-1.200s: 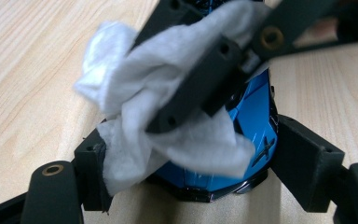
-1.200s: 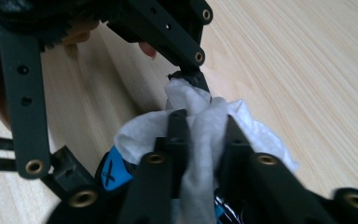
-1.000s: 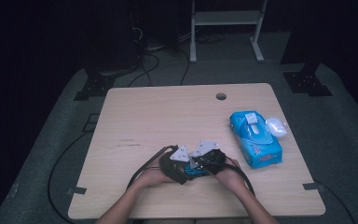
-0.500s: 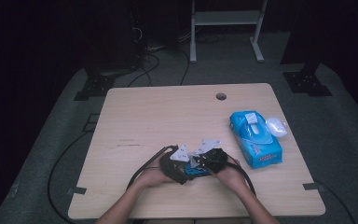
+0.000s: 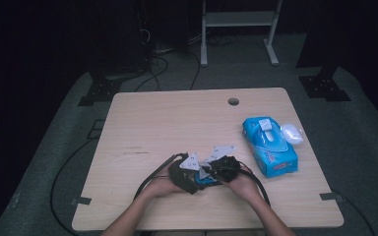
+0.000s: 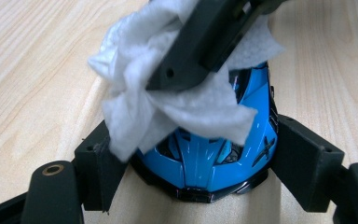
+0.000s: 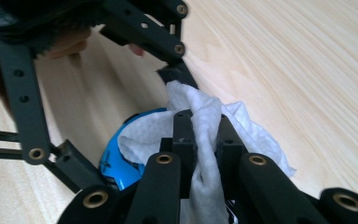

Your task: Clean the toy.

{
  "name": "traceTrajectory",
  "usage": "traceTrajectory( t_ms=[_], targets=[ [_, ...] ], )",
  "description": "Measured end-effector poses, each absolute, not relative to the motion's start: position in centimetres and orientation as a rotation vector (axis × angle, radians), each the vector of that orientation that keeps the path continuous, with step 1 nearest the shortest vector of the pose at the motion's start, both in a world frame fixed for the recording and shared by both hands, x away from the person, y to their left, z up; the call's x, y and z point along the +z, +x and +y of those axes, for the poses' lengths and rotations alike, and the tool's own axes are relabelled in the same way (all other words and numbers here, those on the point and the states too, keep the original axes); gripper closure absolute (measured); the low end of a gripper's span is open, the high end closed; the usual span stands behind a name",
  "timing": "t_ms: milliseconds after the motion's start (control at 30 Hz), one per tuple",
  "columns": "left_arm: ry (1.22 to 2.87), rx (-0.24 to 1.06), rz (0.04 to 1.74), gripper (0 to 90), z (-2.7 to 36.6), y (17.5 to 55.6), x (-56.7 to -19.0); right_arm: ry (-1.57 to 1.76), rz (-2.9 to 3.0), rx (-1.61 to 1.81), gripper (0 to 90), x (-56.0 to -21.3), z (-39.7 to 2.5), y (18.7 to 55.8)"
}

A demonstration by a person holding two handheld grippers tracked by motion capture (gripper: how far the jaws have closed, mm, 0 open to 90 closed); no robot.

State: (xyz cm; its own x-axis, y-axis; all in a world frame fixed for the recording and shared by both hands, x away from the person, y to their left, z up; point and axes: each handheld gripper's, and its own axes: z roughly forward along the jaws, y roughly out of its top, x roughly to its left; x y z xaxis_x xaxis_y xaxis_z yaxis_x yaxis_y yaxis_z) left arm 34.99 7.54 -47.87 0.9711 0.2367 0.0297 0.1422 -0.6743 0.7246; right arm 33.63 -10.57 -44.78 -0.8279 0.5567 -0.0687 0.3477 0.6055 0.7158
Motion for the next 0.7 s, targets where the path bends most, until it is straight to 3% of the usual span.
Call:
traceTrajectory(
  t_ms=[267, 567, 700],
  targets=[
    [2.315, 0.152, 0.27, 24.2, 7.6, 35.0, -47.9, 0.635, 2.601, 1.059, 82.1, -45.3, -8.4, 32.5],
    [2.32, 0.147, 0.264, 24.2, 7.5, 35.1, -47.9, 0.756, 2.522, 1.074, 82.2, -44.6, -11.5, 33.4],
    [2.315, 0.14, 0.274, 24.1, 7.5, 35.1, -47.9, 0.674, 2.596, 1.092, 82.5, -45.3, -9.3, 32.7]
  ],
)
